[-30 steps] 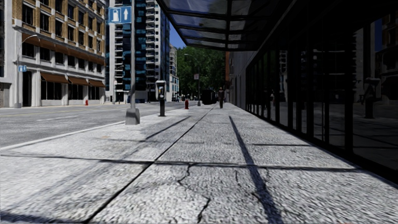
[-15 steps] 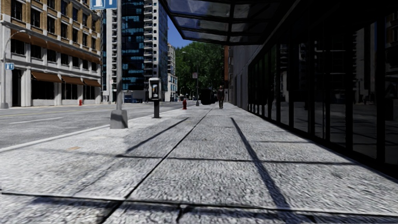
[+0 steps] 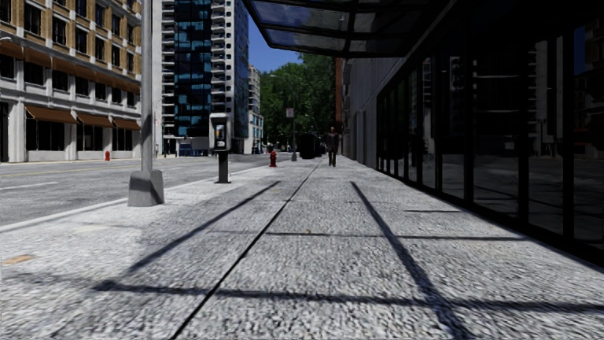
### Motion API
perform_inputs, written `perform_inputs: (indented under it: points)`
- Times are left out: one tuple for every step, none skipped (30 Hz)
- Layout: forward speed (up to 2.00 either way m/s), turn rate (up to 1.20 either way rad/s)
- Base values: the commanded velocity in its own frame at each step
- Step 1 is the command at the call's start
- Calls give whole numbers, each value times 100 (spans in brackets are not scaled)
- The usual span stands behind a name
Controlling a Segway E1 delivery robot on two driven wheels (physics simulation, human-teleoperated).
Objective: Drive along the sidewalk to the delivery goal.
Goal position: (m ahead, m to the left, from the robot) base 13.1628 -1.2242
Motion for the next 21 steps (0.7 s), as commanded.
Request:
perform_inputs:
  points:
    - [200,-24]
    - [200,-24]
    - [200,-24]
    - [200,-24]
    - [200,-25]
    - [200,-25]
    - [200,-25]
    - [200,-26]
    - [200,-27]
    - [200,-27]
    - [200,-28]
    - [200,-28]
    - [200,-28]
    - [200,-28]
    - [200,-28]
    - [200,-28]
    - [200,-28]
    - [200,-28]
    - [200,-11]
    - [200,0]
    - [200,0]
